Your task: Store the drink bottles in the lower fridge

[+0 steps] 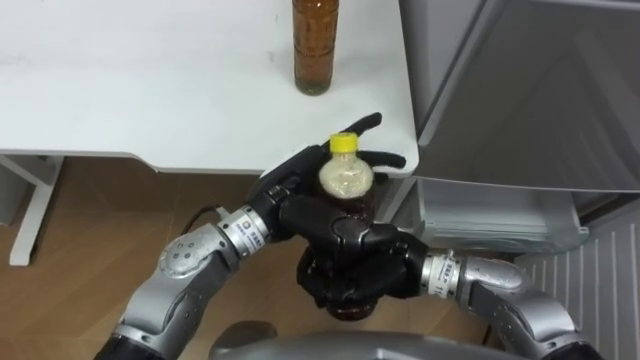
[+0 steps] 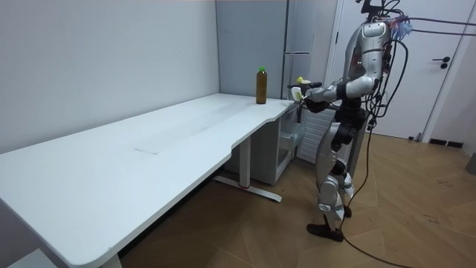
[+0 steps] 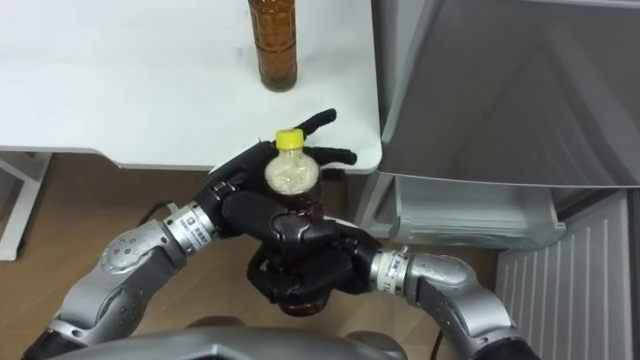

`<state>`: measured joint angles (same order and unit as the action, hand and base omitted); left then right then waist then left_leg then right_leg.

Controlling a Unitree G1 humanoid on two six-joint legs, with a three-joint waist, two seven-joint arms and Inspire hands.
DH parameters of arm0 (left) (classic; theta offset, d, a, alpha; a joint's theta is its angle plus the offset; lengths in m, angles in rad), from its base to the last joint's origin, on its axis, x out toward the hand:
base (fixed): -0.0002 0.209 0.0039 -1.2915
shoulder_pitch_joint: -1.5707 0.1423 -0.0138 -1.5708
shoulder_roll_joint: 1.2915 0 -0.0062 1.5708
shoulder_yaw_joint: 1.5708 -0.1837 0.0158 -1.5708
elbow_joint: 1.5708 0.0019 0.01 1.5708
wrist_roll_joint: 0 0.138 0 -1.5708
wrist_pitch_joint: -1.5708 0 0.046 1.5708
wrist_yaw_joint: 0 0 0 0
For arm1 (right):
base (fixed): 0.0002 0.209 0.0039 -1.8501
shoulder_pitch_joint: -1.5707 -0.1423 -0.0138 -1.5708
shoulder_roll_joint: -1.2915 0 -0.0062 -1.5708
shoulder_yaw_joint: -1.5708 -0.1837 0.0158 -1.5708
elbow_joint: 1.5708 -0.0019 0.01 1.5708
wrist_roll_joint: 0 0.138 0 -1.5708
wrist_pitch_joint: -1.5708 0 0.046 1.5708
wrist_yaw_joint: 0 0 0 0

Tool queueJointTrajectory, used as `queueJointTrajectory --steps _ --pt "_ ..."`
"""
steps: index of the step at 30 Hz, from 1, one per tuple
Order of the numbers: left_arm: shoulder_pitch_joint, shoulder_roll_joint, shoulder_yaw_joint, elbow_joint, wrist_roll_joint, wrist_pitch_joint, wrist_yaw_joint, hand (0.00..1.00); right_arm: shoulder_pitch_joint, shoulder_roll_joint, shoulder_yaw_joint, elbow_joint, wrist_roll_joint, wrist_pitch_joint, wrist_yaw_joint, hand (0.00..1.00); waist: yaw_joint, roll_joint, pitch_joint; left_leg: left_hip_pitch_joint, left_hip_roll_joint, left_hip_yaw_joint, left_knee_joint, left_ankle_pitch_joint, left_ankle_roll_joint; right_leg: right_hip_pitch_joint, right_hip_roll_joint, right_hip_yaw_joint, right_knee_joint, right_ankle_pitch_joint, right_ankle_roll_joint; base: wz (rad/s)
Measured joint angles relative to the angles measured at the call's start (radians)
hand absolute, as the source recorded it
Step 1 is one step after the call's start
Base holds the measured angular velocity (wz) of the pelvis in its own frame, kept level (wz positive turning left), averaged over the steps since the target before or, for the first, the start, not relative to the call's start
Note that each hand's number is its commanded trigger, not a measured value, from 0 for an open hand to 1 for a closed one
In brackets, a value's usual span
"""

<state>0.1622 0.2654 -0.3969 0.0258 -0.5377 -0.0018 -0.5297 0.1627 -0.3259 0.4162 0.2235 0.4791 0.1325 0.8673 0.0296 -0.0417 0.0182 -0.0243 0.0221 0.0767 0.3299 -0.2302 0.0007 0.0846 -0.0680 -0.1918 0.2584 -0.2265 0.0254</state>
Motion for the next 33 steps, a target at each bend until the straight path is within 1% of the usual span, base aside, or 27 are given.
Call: queueJointTrajectory --steps 5,8,11,12,15,17,18,20,22,24,27,30,32,33 --pt "0.0 0.0 0.001 -0.01 0.0 0.0 0.004 0.0 0.0 0.001 -0.001 0.0 0.001 -0.004 -0.002 1.0 -0.001 0.003 -0.0011 -0.001 0.001 0.0 0.004 0.0 0.0 0.0 0.0 0.0 0.002 0.0 0.0 0.0" --pt "0.0 0.004 0.01 -0.038 0.0 0.0 0.005 0.0 0.0 0.002 0.0 0.0 0.025 -0.009 0.0 1.0 0.001 0.003 -0.0013 -0.001 0.001 0.0 -0.001 0.0 0.0 0.002 0.0 -0.002 0.002 0.0 0.0 0.0" --pt "0.0 0.005 0.027 -0.088 0.0 0.0 0.014 0.0 0.0 0.007 0.001 -0.001 0.065 -0.012 0.005 1.0 0.001 0.003 -0.002 0.001 0.0 -0.001 -0.001 0.0 0.0 0.006 0.0 -0.004 0.002 0.0 0.0 0.0" --pt "0.0 0.004 0.035 -0.109 -0.001 0.0 0.02 0.0 0.0 0.014 0.002 -0.001 0.079 -0.013 0.007 1.0 0.0 0.002 -0.002 0.001 0.0 -0.002 -0.001 0.0 0.0 0.006 0.0 -0.004 0.002 0.0 0.0 0.0" --pt "0.0 0.004 0.054 -0.154 0.0 -0.002 0.031 0.0 0.006 0.03 0.0 -0.001 0.08 -0.031 0.007 1.0 -0.002 0.002 -0.002 0.0 0.0 -0.006 0.0 0.0 0.0 0.007 0.0 -0.007 0.001 0.0 0.0 0.02" --pt "0.0 0.004 0.067 -0.181 0.0 -0.003 0.033 0.0 0.018 0.034 -0.006 -0.001 0.078 -0.033 0.007 1.0 0.0 0.002 -0.0023 0.0 -0.001 -0.007 0.0 0.0 0.0 0.007 0.0 -0.008 0.0 0.0 0.0 0.02" --pt "0.001 0.003 0.08 -0.215 -0.002 -0.003 0.033 0.0 0.027 0.032 -0.007 0.0 0.078 -0.032 0.007 1.0 0.003 0.001 -0.0022 0.0 -0.001 -0.01 0.001 0.0 0.0 0.01 0.0 -0.007 -0.001 0.0 0.0 0.0" --pt "0.0 0.001 0.106 -0.279 -0.023 -0.011 0.033 0.0 0.039 0.025 -0.007 0.0 0.077 -0.031 0.007 1.0 0.006 0.002 -0.0022 0.001 -0.001 -0.011 0.008 0.0 0.0 0.011 0.0 -0.006 -0.001 0.0 0.0 0.0" --pt "-0.002 -0.003 0.128 -0.333 -0.094 -0.059 0.035 0.0 0.047 0.017 -0.007 0.0 0.069 -0.031 0.007 1.0 0.008 0.002 -0.0021 0.004 -0.001 -0.01 0.007 0.0 0.0 0.013 0.0 -0.004 -0.001 0.0 0.0 0.0" --pt "-0.002 -0.004 0.131 -0.352 -0.14 -0.082 0.038 0.0 0.052 0.012 -0.007 0.0 0.069 -0.031 0.006 1.0 0.009 0.004 -0.0012 0.012 -0.001 -0.009 0.0 0.0 0.0 0.02 0.0 -0.005 -0.002 0.0 0.0 0.0" --pt "-0.002 -0.006 0.142 -0.381 -0.155 -0.087 0.047 0.0 0.058 0.007 -0.008 0.0 0.064 -0.031 0.001 1.0 0.01 0.005 -0.0009 0.021 -0.001 -0.011 -0.005 0.0 0.0 0.027 0.0 -0.006 -0.002 0.0 0.0 0.0" --pt "-0.001 -0.011 0.163 -0.43 -0.155 -0.09 0.047 0.0 0.062 0.008 -0.016 0.0 0.031 -0.031 0.0 1.0 0.019 0.006 -0.001 0.02 -0.001 -0.016 -0.005 0.0 0.0 0.027 0.001 -0.007 -0.002 0.0 0.0 0.01" --pt "-0.001 -0.012 0.177 -0.467 -0.156 -0.101 0.049 0.0 0.072 0.008 -0.018 -0.001 0.015 -0.031 0.0 1.0 0.029 0.007 -0.0016 0.02 -0.002 -0.022 -0.003 0.0 0.0 0.028 0.0 -0.011 -0.002 0.0 0.0 0.07" --pt "-0.001 -0.016 0.191 -0.483 -0.156 -0.115 0.056 0.0 0.081 0.008 -0.025 -0.004 0.0 -0.031 0.001 1.0 0.035 0.008 -0.0019 0.021 -0.003 -0.024 -0.003 0.0 0.0 0.03 0.0 -0.013 -0.002 0.0 0.0 0.06"
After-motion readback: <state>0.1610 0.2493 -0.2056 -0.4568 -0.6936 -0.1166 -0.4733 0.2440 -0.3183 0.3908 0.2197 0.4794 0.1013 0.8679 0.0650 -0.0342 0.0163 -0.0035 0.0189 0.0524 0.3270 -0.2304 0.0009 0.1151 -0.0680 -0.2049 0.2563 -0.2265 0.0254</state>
